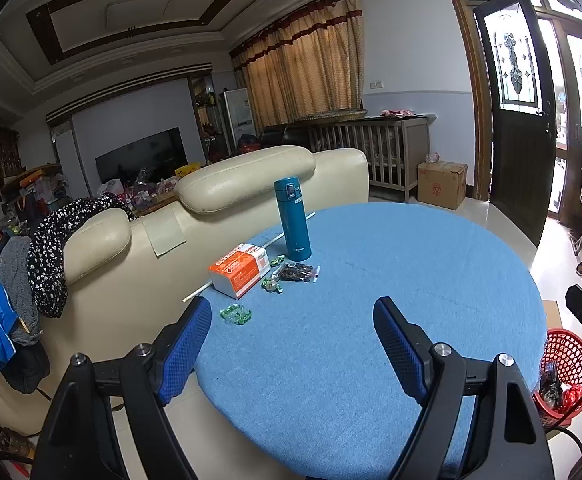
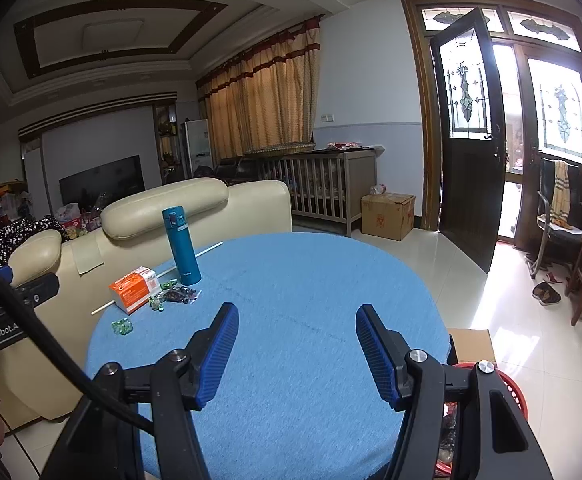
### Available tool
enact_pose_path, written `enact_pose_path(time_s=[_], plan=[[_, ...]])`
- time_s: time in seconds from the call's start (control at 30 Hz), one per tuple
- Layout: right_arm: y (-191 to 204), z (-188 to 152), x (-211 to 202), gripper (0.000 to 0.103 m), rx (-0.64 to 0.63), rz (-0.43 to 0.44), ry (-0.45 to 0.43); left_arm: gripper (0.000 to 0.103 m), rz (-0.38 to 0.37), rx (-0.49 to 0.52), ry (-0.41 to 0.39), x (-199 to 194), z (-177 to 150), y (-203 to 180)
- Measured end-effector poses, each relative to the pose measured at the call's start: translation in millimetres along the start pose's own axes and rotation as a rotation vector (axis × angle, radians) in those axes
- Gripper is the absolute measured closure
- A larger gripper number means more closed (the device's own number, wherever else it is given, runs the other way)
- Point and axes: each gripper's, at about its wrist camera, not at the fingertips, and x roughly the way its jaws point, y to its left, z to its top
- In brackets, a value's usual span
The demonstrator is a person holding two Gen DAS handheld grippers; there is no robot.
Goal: Collect trash
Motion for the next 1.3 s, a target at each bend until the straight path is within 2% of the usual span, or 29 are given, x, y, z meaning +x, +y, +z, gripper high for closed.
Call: enact_pose_path(time_s=[1.3], plan=[[2.1, 0.9, 4.5, 0.038, -0.011, 0.008, 0.009, 0.019, -0.018, 0.01, 0.012, 2.8, -1.6, 1.3]])
